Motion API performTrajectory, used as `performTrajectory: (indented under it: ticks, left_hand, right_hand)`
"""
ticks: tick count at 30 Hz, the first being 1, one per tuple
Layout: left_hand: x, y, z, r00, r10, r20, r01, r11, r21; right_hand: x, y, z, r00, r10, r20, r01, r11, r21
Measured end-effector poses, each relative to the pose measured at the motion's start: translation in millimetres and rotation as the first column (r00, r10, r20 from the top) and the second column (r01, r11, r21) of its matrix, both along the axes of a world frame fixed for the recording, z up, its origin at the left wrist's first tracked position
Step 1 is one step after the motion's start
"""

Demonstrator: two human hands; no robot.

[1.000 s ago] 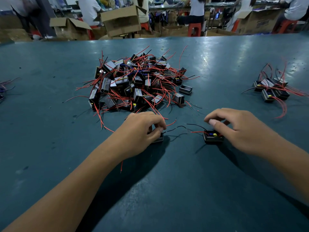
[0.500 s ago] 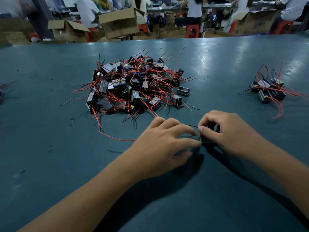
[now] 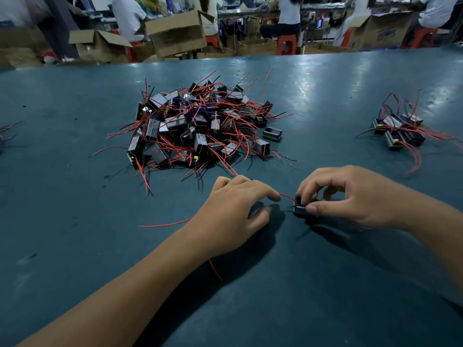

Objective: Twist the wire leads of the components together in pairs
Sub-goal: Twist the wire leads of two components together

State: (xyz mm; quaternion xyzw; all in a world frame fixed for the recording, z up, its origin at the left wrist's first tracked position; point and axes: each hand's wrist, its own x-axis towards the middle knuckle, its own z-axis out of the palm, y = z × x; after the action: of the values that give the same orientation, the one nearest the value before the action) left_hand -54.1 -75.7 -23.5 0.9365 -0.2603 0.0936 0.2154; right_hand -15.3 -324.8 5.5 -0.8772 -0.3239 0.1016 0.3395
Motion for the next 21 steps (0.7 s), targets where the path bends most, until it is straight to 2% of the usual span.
performTrajectory:
  ticks: [6,10,12,14,16,18,21]
  left_hand:
    - [-0.2,1.0,1.7,1.0,-0.008,-0.012,0.008,1.0,0.003]
    - [-0.6,-0.8,1.5,0.999,-0.041,-0.025,0.041,0.999,-0.017]
    - [-0.5,1.5,3.8,0.996,-0.056,-0.062,0.048,0.993,-0.111]
    - [1.2,7.3,10.0,0.996,-0.036,-0.078,0.014,0.963,-0.268]
    - [5.1,16.2,18.0,0.999,0.045,-0.011,-0.045,0.903,-0.428]
    - [8.9,27.2,25.0,0.991,0.136,-0.006,-0.117,0.822,-0.558]
    - [12.0,38.9,30.1,0.978,0.189,-0.084,-0.2,0.759,-0.62]
  right_hand:
    - [-1.0,1.7,-0.8,0.999,0.022,0.048,-0.023,1.0,0.018]
    - [-4.6,8.2,-1.2,0.977,0.027,0.213,-0.017,0.999,-0.046]
    - [-7.2,15.2,-4.2,0.944,0.057,0.326,-0.026,0.995,-0.099]
    - [-10.2,21.9,-7.0,0.925,0.079,0.372,-0.037,0.992,-0.118]
    - [-13.6,26.6,-7.9,0.919,0.079,0.385,-0.036,0.992,-0.119]
    - [-16.0,29.4,-8.6,0.907,0.08,0.413,-0.037,0.993,-0.112]
    - [-17.6,32.4,-7.8,0.897,0.066,0.438,-0.029,0.995,-0.091]
